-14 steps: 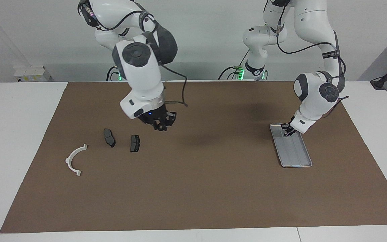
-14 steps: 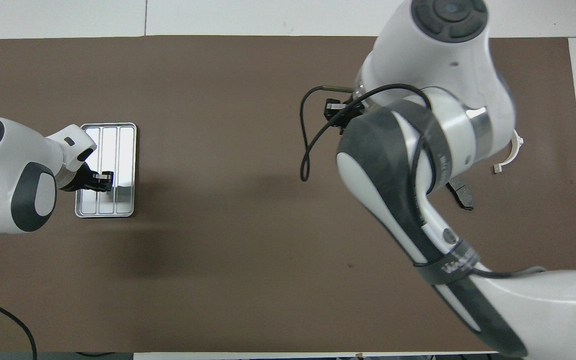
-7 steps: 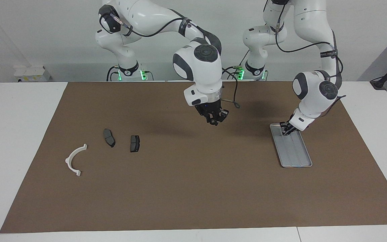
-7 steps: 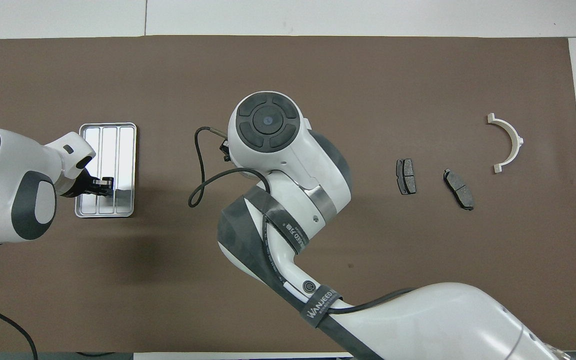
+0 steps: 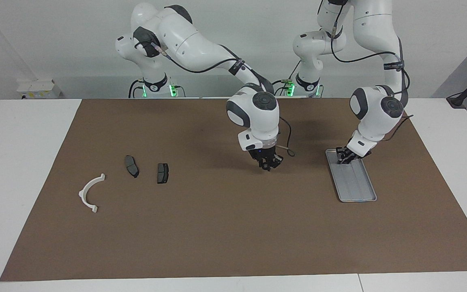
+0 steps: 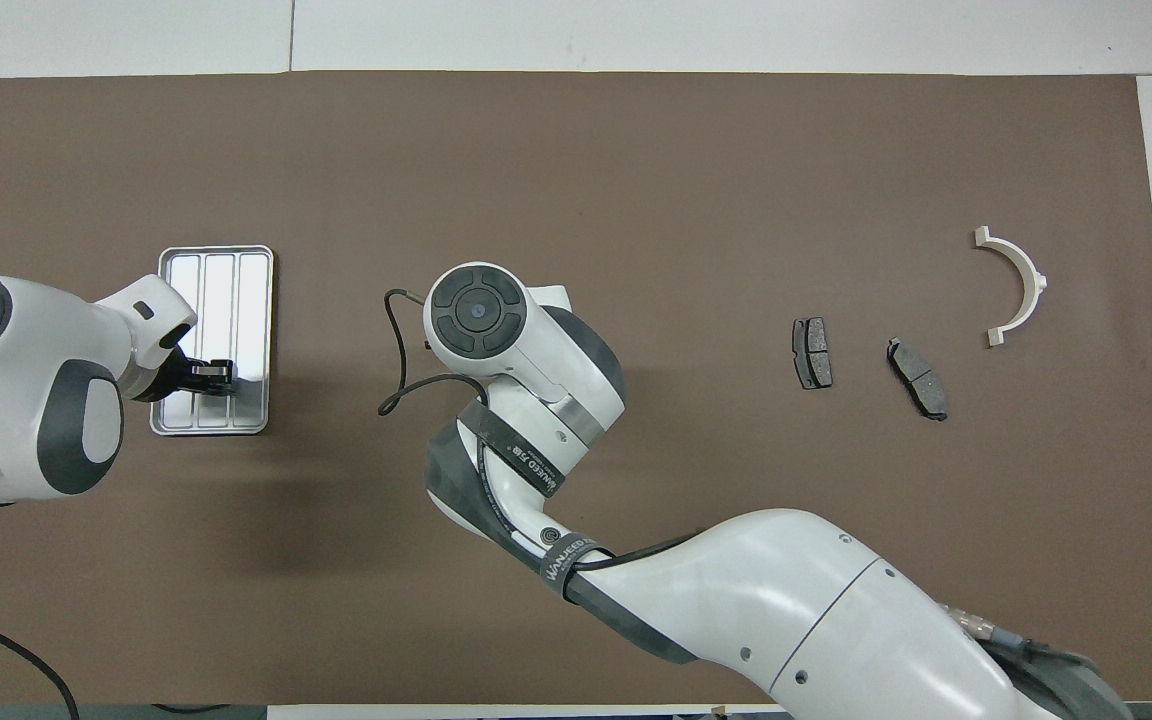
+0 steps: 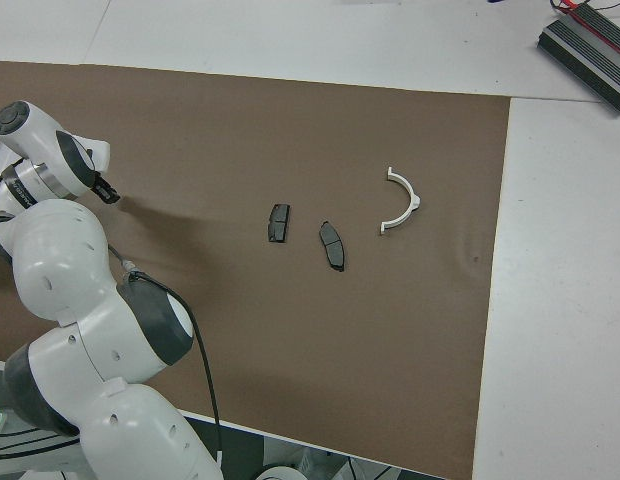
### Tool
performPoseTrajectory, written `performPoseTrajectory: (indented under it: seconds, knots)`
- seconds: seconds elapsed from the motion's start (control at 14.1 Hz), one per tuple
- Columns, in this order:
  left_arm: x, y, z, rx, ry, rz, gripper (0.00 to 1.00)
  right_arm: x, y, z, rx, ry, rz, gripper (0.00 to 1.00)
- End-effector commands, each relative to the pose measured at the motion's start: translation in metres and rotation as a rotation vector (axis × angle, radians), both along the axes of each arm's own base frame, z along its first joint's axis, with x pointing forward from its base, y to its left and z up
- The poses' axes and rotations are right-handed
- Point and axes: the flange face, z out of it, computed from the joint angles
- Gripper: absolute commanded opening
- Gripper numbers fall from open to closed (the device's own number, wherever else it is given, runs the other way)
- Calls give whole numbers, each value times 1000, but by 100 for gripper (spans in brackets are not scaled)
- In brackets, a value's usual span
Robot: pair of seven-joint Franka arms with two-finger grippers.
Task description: Pick bearing gear from pile to tray
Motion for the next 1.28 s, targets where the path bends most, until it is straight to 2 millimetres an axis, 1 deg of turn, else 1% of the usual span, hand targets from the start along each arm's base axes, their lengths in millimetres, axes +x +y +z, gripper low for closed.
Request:
performPoseTrajectory:
  seconds: [0.0,0.14,0.21,0.28,0.35,0.43,0.5,0.57,0.64,0.71,0.78,0.85,0.92,0.99,1.06,1.14,1.21]
  knots:
    - [-1,-2,17,-11,-27,-8,100,-8,-1,-17,3,-40,2,0]
    - [14,-7,36,-15,-17,3,100,-10,-5,-26,-5,-56,14,0]
    - [20,-12,43,-19,-13,19,100,-9,-6,-25,-5,-57,13,0]
    - [25,-17,49,-20,-23,32,100,-8,-7,-26,-7,-55,11,0]
    - [26,-21,50,-20,-26,43,100,-6,-8,-26,-11,-53,8,0]
    - [26,-27,51,-20,-31,52,100,-2,-11,-23,-11,-57,2,49]
    - [27,-29,53,-20,-35,63,100,-1,-12,-22,-24,-64,11,99]
    - [30,-30,54,-21,-36,71,100,8,-21,-17,-33,-77,7,100]
    - [32,-31,54,-22,-38,74,100,22,-33,-7,-25,-92,-14,100]
    - [33,-32,54,-22,-39,80,100,29,-41,-1,-21,-102,-20,100]
    - [34,-45,57,-31,-45,106,100,38,-51,6,-19,-113,-7,100]
    - [35,-73,60,-37,-54,146,100,45,-58,14,-15,-127,15,100]
    - [36,-103,62,-42,-62,190,100,55,-73,22,-18,-137,29,100]
    - [35,-127,64,-48,-74,215,99,63,-88,31,-22,-142,53,100]
    - [31,-156,66,-52,-78,222,99,72,-108,39,-45,-136,88,100]
    - [28,-181,64,-51,-73,241,99,82,-132,49,-56,-133,118,100]
    - [27,-204,57,-44,-61,263,99,91,-154,59,-38,-114,144,100]
